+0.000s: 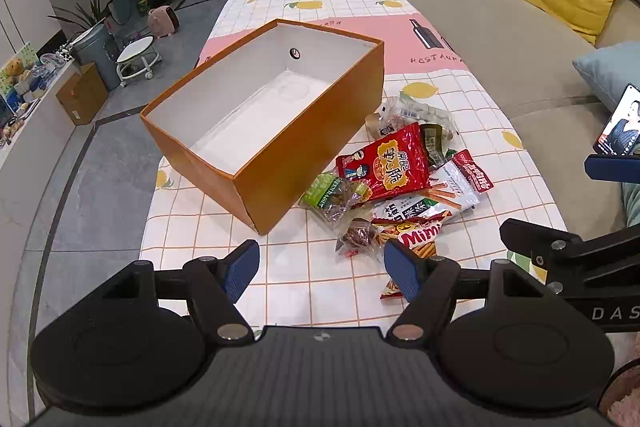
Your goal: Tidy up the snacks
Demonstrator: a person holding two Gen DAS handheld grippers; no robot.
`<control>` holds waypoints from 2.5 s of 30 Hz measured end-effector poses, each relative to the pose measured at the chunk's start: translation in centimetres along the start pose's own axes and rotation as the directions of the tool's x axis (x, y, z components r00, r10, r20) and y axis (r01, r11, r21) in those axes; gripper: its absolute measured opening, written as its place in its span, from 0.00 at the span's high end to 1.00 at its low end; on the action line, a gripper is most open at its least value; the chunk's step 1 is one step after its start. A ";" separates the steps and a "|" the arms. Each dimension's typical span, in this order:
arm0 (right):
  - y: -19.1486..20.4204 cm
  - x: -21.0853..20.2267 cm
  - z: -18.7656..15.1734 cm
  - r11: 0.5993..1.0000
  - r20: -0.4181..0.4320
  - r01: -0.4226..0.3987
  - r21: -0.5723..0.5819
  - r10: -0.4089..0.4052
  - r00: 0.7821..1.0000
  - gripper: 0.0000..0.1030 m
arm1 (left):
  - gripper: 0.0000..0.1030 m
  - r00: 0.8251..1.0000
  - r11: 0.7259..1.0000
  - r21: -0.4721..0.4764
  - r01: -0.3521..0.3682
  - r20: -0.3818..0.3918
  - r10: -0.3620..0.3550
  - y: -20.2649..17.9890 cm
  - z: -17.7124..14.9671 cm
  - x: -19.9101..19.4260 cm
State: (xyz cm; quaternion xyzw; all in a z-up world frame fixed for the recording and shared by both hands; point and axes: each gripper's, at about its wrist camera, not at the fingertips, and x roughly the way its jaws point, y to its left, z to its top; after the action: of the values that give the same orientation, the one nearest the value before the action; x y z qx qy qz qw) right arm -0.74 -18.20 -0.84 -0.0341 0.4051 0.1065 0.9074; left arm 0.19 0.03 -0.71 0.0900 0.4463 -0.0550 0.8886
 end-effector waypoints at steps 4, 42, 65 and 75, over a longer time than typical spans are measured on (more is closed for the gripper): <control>0.0 0.0 0.0 1.000 -0.001 0.002 0.000 -0.002 1.000 0.06 | 0.19 1.000 1.000 0.000 0.000 -0.001 0.000 0.0 0.0 0.0; 0.0 0.1 -0.1 1.000 -0.009 0.013 -0.002 -0.013 1.000 0.06 | 0.19 1.000 1.000 0.005 0.003 -0.015 -0.003 -0.2 -0.5 0.2; 0.0 0.1 -0.5 1.000 -0.015 0.013 -0.001 -0.013 1.000 0.06 | 0.19 1.000 1.000 0.007 0.011 -0.026 -0.010 -0.4 -0.4 0.4; -0.8 0.5 -0.6 0.999 -0.032 -0.026 0.038 0.027 0.999 0.06 | 0.24 0.994 0.995 0.006 0.101 -0.051 -0.101 -0.3 -0.1 0.9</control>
State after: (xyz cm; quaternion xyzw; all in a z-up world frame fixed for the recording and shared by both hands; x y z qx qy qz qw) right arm -0.67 -18.99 -1.68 -0.0134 0.4220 0.1103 0.8998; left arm 0.58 -0.23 -1.55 0.0726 0.4723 -0.0997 0.8728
